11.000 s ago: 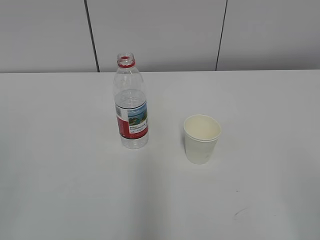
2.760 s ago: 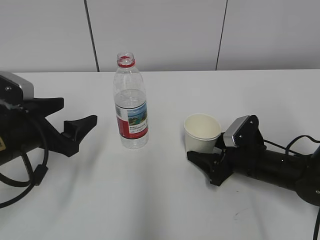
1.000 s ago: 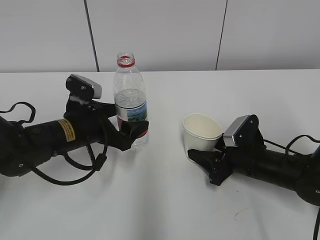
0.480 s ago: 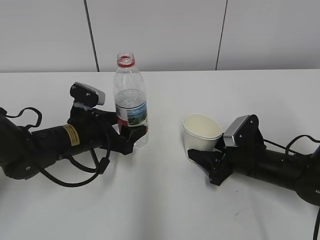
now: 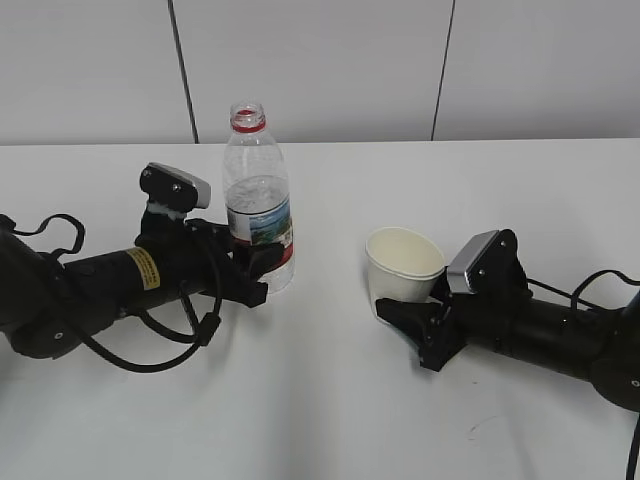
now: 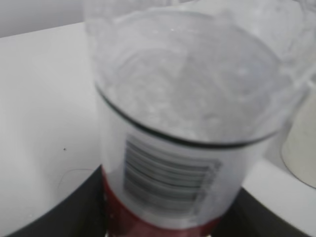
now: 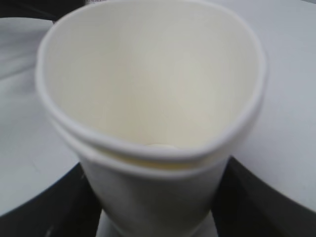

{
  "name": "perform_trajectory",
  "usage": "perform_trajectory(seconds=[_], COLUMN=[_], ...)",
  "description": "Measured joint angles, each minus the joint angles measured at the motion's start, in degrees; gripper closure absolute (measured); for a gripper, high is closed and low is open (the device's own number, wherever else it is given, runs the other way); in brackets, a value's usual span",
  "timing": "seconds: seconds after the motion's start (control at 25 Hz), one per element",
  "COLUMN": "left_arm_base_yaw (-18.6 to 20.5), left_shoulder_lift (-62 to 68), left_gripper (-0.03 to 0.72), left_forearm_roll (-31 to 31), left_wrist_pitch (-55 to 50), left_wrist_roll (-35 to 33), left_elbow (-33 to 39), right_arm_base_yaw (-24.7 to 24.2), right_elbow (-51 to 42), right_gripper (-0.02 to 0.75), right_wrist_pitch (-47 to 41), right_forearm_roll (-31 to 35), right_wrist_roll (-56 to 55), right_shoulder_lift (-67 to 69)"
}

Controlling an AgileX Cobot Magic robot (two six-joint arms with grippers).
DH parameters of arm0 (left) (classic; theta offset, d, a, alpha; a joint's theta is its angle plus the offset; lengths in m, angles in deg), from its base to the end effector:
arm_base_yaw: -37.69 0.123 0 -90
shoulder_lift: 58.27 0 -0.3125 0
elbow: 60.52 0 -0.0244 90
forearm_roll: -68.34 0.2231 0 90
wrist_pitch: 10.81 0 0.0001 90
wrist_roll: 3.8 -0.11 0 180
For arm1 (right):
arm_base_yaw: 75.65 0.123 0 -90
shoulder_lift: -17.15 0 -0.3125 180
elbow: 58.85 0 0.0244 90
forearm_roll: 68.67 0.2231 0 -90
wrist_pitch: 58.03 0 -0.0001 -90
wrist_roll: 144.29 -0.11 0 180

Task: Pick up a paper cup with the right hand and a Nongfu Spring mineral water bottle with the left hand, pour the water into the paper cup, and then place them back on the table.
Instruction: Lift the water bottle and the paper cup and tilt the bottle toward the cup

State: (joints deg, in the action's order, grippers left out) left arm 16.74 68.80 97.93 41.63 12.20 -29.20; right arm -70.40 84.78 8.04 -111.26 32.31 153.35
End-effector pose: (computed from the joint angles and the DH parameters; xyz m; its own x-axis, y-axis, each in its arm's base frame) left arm 0.3473 -0.1791 0.1394 -0.2808 0.1607 -0.9462 0.6890 0.7201 -0.0821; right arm 0.3500 0.1005 0.0865 -0.1954 -0.2493 -0.9485 -0.7253 0.6877 -0.0313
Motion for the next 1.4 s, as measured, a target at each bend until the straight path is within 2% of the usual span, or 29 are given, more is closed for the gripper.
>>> perform_trajectory(seconds=[0.16, 0.4, 0.64, 1.0, 1.16, 1.4], left_arm_base_yaw=[0.0, 0.0, 0.0, 0.0, 0.0, -0.3], left_shoulder_lift=[0.0, -0.3, -5.3, -11.1, -11.7, -11.7], left_gripper=[0.372, 0.379, 0.379, 0.38, 0.38, 0.38], left_forearm_roll=[-0.1, 0.0, 0.2, 0.2, 0.2, 2.2], left_wrist_pitch=[0.0, -0.5, -7.7, -14.6, -22.1, -29.9], left_wrist_roll=[-0.3, -1.7, -5.0, -13.4, -16.4, -16.8], left_elbow=[0.0, 0.0, -0.1, -0.5, -3.6, -8.9], right_arm_base_yaw=[0.0, 0.0, 0.0, 0.0, 0.0, 0.0], right_elbow=[0.0, 0.0, 0.0, 0.0, 0.0, 0.0], right_gripper=[0.3, 0.3, 0.3, 0.3, 0.3, 0.3], right_wrist_pitch=[0.0, 0.0, 0.0, -0.1, -1.6, -2.9], right_forearm_roll=[-0.9, -3.1, -5.2, -6.4, -7.5, -10.2], right_wrist_roll=[0.0, -1.1, -4.1, -7.7, -9.0, -12.2], right_shoulder_lift=[0.0, -0.9, -3.4, -8.0, -8.7, -8.7])
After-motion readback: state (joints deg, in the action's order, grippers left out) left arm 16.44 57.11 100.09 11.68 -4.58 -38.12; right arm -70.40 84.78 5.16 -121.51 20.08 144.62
